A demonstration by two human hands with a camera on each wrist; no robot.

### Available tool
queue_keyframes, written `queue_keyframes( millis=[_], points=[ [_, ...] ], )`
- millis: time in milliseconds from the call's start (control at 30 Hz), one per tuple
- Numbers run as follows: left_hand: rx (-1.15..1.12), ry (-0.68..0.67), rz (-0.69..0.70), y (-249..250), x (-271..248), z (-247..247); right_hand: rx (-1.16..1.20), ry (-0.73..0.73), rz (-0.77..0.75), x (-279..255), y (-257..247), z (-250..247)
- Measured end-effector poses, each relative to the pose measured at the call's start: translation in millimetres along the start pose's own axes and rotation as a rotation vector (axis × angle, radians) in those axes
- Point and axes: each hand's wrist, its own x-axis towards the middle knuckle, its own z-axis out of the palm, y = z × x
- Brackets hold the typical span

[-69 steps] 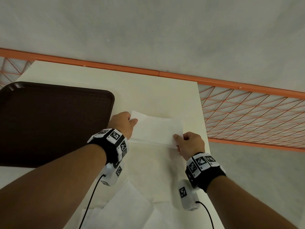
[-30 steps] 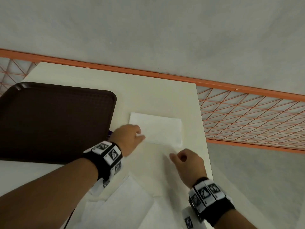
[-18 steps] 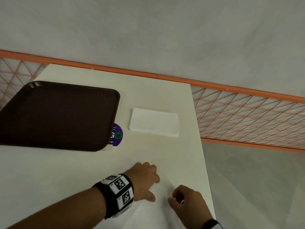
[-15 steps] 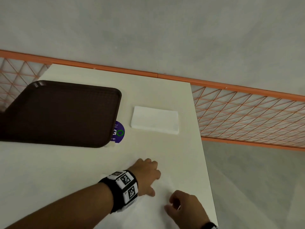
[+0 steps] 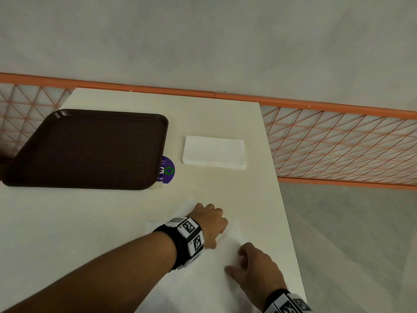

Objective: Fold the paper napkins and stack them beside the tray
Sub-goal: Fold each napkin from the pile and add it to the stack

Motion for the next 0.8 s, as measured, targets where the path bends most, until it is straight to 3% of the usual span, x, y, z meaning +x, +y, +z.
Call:
queue_keyframes(
  millis=[200, 533, 667, 800],
  points=[
    [0.007, -0.003, -0.008, 1.7, 3.0, -0.5, 0.042, 0.094, -0.039, -0.5, 8.4, 4.2],
    [0.109, -0.048, -0.009, 11.7, -0.4, -5.5, 0.026, 0.027, -0.036, 14.4, 10.0, -2.0],
    [0.035, -0.047, -0.005, 11.2, -9.6, -6.5, 0.092, 0.02, -0.067, 10.9, 10.6, -5.5],
    [-0.204, -0.05, -0.017, 6.4, -27.2, -14.9, 0.258, 0.004, -0.122, 7.1, 10.7, -10.0]
  ],
)
